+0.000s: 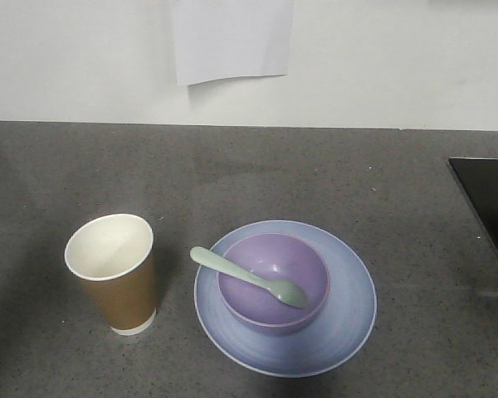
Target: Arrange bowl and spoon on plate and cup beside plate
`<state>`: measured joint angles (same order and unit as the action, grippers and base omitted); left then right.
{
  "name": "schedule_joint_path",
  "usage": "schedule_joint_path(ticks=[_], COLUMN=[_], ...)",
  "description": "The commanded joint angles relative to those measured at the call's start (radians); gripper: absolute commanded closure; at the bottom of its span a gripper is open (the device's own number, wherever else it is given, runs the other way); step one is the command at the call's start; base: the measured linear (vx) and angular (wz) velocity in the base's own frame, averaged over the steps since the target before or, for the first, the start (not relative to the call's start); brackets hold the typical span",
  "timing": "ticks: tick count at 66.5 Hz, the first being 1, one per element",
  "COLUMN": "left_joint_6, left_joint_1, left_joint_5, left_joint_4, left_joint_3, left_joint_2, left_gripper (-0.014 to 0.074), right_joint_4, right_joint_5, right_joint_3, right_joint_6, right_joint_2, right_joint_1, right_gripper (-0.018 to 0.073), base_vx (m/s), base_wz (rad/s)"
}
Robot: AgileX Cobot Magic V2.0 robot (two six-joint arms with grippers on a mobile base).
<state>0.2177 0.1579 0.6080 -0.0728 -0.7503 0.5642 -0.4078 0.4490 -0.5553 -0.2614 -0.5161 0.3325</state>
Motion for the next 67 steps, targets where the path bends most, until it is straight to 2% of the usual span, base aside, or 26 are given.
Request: schedule_joint_path(ticks=[1,48,56,63,67], left_joint_6=[-0.013,-0.013,-0.011,-0.013,-0.013], left_joint_1=[0.008,0.008,0.008,0.008,0.008], left_joint_5=[-0.121,-0.096,-0.095,-0.126,-0.187], left_joint_4=[-0.009,-0.009,0.013,0.015,0.008], left_joint_3=[0.001,0.002,0.006,0.063,0.156], left_joint_2=[-0.022,-0.032,-0.032,-0.036,-0.054], left_gripper=[0.0604,0.0604,0.0604,0.0604,0.0604], right_joint_4=[-0.019,-0.019,-0.019,-0.019,-0.019], right_joint_5=[-0.054,-0.054,-0.054,-0.054,-0.056], right_joint_3=[-0.025,-0.025,-0.025,-0.025,-0.025], right_joint_6=[-0.004,0.000,0.000,0.000,0.000], right_joint_2=[-0.011,-0.011,-0.011,-0.011,-0.011], right_joint_1=[-0.005,-0.005,-0.005,-0.005,-0.005], right_gripper=[0.0565,0.0565,0.0565,0.0565,0.0565], base_vx=[0.00,0.00,0.00,0.00,0.00], base_wz=[0.00,0.00,0.00,0.00,0.00])
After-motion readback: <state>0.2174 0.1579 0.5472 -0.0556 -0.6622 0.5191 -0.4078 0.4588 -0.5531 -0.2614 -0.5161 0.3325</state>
